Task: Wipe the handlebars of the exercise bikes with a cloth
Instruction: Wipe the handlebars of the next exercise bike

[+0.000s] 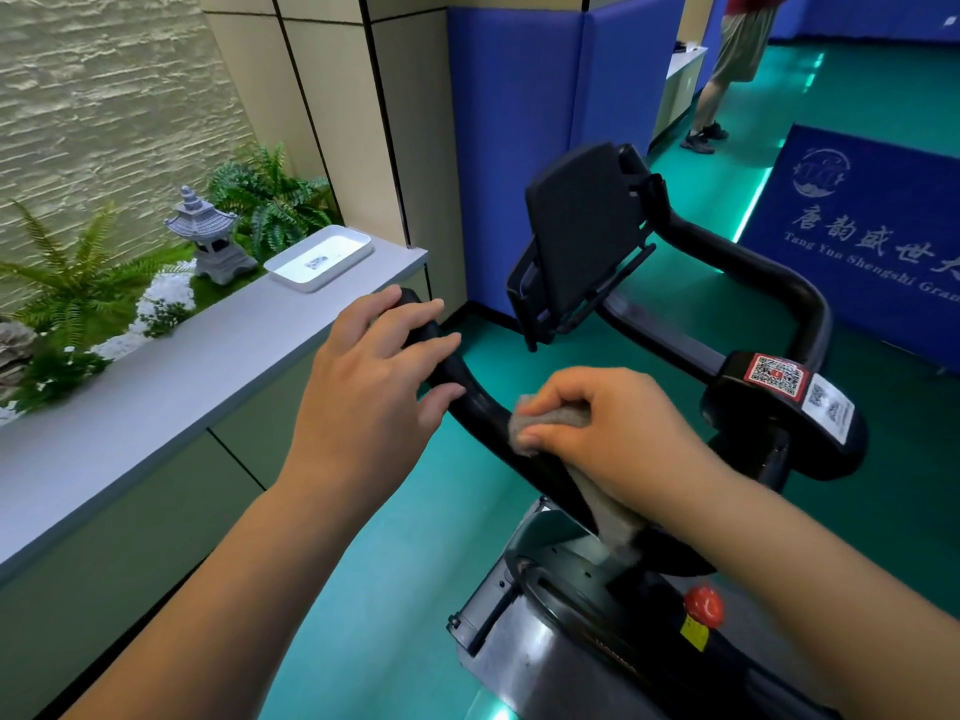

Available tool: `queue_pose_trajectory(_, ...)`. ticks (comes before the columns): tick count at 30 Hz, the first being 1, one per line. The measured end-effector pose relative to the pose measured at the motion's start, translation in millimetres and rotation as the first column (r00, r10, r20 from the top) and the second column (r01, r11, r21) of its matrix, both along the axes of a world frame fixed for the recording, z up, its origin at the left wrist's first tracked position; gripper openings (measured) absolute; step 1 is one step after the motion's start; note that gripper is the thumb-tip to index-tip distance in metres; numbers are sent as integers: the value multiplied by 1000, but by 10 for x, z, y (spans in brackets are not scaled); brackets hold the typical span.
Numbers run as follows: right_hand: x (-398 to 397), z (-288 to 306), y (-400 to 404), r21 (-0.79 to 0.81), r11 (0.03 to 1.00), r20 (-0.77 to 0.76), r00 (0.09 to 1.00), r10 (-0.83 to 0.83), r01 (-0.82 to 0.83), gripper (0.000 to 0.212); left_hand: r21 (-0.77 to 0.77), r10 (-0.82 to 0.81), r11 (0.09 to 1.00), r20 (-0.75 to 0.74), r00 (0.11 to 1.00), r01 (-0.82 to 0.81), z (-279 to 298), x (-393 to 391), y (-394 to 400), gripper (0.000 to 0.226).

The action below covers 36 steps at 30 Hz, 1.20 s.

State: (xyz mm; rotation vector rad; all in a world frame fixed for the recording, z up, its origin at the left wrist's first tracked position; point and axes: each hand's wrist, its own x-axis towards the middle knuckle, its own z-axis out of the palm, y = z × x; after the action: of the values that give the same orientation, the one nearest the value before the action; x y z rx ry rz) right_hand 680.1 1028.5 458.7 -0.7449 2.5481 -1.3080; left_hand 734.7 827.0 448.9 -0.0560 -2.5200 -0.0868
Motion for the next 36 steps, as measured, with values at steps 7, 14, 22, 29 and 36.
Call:
queue_pose_trajectory(7, -133, -52, -180, -39, 999, -9, 999, 33, -33, 17, 12, 38, 999, 30, 999, -38, 4, 40, 71, 43)
queue_pose_trajectory(14, -194, -104, -33, -70, 997, 88, 996, 25, -19, 11, 42, 77, 996, 52, 996, -79, -5, 60, 125, 44)
queue_pose_trajectory(22, -285, -67, -241, -73, 993, 25, 995, 98, -96, 12, 28, 89, 995, 56, 994, -91, 5, 83, 147, 45)
queue_pose_trajectory(29, -333, -76, 30, -17, 988, 112, 981, 157, -156, 12, 11, 84, 996, 18, 996, -84, -36, 109, 231, 38)
queue_pose_trajectory(36, -306, -43, -38, 7, 983, 23, 982, 186, -186, 11, -21, 89, 996, 79, 993, -87, -133, 186, 389, 36)
